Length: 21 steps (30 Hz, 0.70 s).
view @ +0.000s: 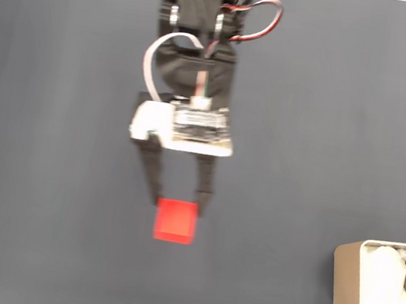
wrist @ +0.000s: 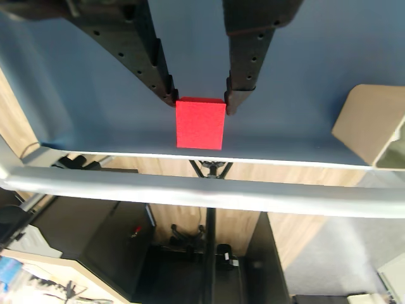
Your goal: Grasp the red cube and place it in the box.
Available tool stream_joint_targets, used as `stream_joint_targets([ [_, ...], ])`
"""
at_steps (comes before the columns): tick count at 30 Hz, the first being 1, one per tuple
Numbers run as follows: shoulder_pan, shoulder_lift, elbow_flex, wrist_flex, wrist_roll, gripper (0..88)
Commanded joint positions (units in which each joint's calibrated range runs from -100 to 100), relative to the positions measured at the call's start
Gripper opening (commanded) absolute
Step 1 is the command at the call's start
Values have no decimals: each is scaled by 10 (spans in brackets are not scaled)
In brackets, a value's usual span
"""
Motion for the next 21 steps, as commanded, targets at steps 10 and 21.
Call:
stream_joint_targets([
  [10, -139, -52, -31, 30, 6, 63],
  [21, -210, 17, -133, 51, -4, 59],
])
